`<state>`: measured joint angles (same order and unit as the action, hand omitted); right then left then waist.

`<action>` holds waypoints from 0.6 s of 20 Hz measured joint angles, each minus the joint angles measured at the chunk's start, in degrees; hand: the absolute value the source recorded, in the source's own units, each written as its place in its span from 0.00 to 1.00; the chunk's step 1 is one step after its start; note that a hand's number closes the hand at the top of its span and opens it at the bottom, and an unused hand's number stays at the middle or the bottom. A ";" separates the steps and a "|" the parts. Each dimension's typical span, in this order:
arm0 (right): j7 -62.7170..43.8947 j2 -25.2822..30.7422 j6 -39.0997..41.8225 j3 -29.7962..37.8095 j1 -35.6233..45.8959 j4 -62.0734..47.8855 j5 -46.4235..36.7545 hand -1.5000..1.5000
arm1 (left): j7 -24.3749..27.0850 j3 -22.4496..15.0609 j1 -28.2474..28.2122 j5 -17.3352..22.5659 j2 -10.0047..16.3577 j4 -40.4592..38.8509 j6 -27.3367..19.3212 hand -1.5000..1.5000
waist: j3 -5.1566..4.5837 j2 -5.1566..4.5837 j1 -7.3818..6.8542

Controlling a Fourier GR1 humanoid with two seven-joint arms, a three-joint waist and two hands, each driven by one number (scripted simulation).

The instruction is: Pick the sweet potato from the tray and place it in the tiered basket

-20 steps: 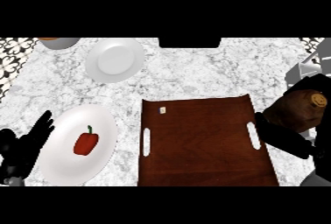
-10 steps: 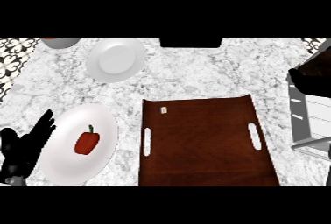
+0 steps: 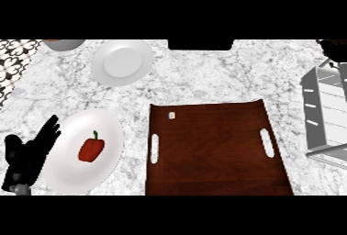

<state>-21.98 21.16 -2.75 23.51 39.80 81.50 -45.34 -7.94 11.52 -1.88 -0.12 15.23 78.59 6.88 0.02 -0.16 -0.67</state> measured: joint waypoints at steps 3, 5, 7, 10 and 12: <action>2.66 7.19 2.16 -4.27 -2.42 -2.25 -8.29 1.00 | -0.02 0.01 -0.23 0.14 0.26 0.31 0.43 0.50 | -0.13 -0.28 -0.11; 4.58 11.22 3.16 -5.95 -2.60 -4.21 -11.73 1.00 | -0.60 -0.04 0.24 -0.18 0.30 0.36 0.05 0.50 | -0.09 -0.28 -0.10; 7.16 14.47 3.10 -7.13 -2.36 -6.88 -14.24 1.00 | -1.24 0.24 0.20 0.31 0.45 0.99 0.31 0.50 | -0.06 -0.24 -0.28; 11.03 18.34 3.30 -8.90 -1.36 -10.95 -16.98 1.00 | -0.90 0.21 0.43 0.18 0.01 0.27 0.16 0.50 | -0.04 -0.18 -0.28; 14.02 20.74 3.27 -9.17 0.32 -14.77 -17.74 1.00 | -1.13 0.19 0.79 0.00 0.06 0.13 0.17 0.50 | -0.03 -0.15 -0.29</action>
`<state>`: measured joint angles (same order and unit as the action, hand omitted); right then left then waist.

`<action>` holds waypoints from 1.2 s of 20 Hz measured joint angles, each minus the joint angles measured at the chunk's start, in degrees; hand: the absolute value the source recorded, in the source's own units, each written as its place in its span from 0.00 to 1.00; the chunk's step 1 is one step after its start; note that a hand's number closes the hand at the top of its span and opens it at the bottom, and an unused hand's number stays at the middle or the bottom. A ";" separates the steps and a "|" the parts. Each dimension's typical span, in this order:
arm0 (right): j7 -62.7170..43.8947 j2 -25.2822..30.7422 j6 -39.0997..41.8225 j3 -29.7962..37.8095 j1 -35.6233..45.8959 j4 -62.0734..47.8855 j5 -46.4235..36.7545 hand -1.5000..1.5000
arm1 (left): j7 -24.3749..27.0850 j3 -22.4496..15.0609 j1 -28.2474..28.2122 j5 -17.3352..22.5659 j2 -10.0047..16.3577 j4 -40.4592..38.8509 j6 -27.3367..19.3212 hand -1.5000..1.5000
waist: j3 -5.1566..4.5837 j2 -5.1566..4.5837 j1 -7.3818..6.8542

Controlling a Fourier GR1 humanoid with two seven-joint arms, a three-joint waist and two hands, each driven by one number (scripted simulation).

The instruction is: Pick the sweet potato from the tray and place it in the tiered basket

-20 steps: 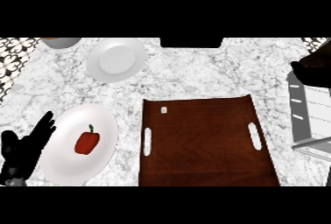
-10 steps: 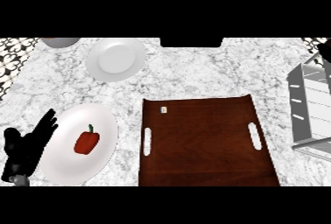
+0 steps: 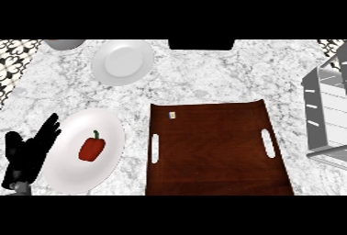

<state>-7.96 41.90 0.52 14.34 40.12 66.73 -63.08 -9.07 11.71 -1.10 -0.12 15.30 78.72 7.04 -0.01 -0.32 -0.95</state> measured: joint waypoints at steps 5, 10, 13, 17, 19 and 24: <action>5.77 3.69 -0.26 -1.02 3.27 -7.01 -1.75 1.00 | 1.44 0.67 -1.53 0.30 0.39 -0.16 1.19 0.50 | 0.00 0.11 0.05; 8.73 4.77 -0.06 -2.92 5.86 -13.41 -4.38 1.00 | 2.05 0.45 -0.90 -0.68 -0.13 -1.22 0.70 0.50 | -0.01 0.12 0.08; 7.67 5.08 3.26 -2.31 6.98 -16.28 -4.16 1.00 | 1.91 0.59 -0.85 -0.65 0.04 -0.91 0.93 0.50 | -0.02 0.18 0.21; 4.58 5.44 9.11 -1.79 7.26 -21.74 -4.44 0.00 | 1.65 0.72 -0.49 -0.42 -0.27 -0.83 0.82 0.50 | -0.01 0.10 0.11; 2.56 5.72 11.65 -1.68 7.48 -23.79 -4.90 0.00 | 0.74 0.82 -0.46 -0.24 -0.14 0.13 0.83 0.50 | 0.00 0.13 0.08; -0.78 5.42 11.41 1.62 8.26 -27.78 -3.36 0.00 | 0.06 1.44 -0.30 0.24 0.52 0.21 1.64 0.50 | 0.04 0.14 0.18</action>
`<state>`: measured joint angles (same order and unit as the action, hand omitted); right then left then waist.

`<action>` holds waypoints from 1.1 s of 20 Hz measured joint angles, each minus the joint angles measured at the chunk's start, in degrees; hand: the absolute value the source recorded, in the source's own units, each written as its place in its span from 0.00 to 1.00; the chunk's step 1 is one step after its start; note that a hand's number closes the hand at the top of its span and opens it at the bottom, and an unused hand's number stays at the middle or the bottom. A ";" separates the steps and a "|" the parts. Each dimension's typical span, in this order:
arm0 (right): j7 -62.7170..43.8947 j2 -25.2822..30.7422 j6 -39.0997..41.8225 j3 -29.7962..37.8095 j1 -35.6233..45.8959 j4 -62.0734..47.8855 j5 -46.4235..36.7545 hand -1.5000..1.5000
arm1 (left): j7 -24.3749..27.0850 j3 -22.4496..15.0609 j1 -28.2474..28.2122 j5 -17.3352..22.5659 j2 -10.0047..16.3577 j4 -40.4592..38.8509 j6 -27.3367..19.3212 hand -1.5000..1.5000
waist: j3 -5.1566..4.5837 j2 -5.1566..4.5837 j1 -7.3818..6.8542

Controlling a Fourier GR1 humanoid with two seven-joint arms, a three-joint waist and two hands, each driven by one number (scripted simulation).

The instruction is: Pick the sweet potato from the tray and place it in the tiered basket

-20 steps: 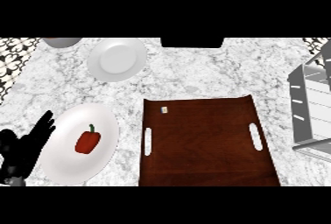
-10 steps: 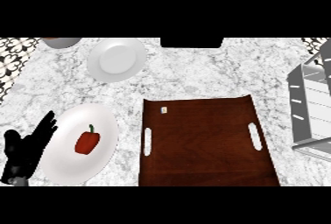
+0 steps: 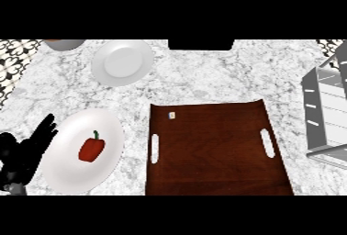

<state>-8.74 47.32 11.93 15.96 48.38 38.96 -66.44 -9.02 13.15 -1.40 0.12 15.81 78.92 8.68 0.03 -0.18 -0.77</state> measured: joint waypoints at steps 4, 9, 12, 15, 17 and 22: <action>1.05 1.04 -1.49 2.81 1.44 -0.28 2.47 0.00 | 0.14 0.11 -0.12 -0.16 -0.05 0.11 0.09 0.50 | 0.01 0.02 0.04; 0.84 1.94 -5.62 8.59 3.31 1.79 7.30 0.00 | -0.38 0.22 0.12 -0.32 -0.31 0.12 -0.36 0.50 | -0.01 0.19 0.57; -1.76 3.28 -5.33 12.83 3.13 3.56 10.70 0.00 | -0.72 0.14 -1.40 -0.34 -0.73 1.49 -0.56 0.50 | -0.04 0.43 0.94; -4.44 5.51 -3.79 17.83 3.58 3.30 14.57 0.00 | 0.41 0.73 -1.66 -0.21 -0.26 0.18 -0.04 0.50 | -0.05 0.44 1.29; -4.92 7.10 -1.76 21.58 2.53 3.49 17.91 0.00 | 0.40 0.95 -1.56 -0.26 -0.39 0.08 -0.42 0.50 | -0.05 0.57 1.86; -3.25 10.83 2.84 32.87 -1.00 3.53 27.65 0.00 | 0.61 1.64 -2.10 -0.11 -0.51 -0.52 -0.83 0.50 | 0.00 0.86 3.11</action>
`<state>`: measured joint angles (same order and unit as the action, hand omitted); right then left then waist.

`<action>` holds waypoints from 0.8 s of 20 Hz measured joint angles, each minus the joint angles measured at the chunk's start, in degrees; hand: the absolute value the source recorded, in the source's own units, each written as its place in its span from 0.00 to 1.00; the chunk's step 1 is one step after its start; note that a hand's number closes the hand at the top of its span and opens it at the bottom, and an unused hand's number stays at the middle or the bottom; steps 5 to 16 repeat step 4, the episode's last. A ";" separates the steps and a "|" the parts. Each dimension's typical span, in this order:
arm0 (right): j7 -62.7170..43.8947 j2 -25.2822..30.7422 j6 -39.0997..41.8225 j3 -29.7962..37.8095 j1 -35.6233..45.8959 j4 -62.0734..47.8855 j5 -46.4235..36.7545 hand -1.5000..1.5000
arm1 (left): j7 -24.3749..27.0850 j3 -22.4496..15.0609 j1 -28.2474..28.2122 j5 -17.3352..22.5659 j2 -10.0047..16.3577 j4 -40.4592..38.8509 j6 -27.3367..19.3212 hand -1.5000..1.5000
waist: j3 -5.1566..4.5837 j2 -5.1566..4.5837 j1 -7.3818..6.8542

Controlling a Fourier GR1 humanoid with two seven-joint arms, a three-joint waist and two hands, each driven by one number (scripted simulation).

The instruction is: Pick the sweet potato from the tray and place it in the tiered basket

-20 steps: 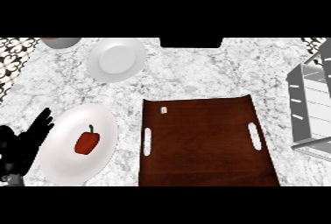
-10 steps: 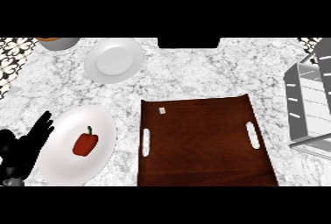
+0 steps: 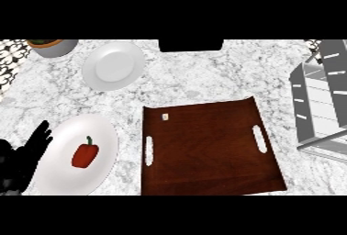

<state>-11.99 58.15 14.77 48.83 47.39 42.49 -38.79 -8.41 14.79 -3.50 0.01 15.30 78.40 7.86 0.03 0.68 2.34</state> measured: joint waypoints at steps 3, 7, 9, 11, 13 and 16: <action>3.09 1.24 3.23 7.06 -4.85 0.41 5.73 0.00 | -0.22 0.44 -0.69 0.26 0.00 0.77 -0.17 0.50 | 0.04 0.13 0.53; 3.85 1.87 5.03 9.16 -6.86 0.66 7.44 0.00 | -0.14 0.40 -1.00 0.25 0.07 0.99 0.03 0.50 | 0.03 0.11 0.52; 3.85 1.87 5.03 9.16 -6.86 0.66 7.44 0.00 | -0.14 0.40 -1.00 0.25 0.07 0.99 0.03 0.50 | 0.03 0.11 0.52; 3.85 1.87 5.03 9.16 -6.86 0.66 7.44 0.00 | -0.14 0.40 -1.00 0.25 0.07 0.99 0.03 0.50 | 0.03 0.11 0.52; 3.85 1.87 5.03 9.16 -6.86 0.66 7.44 0.00 | -0.14 0.40 -1.00 0.25 0.07 0.99 0.03 0.50 | 0.03 0.11 0.52; 3.85 1.87 5.03 9.16 -6.86 0.66 7.44 0.00 | -0.14 0.40 -1.00 0.25 0.07 0.99 0.03 0.50 | 0.03 0.11 0.52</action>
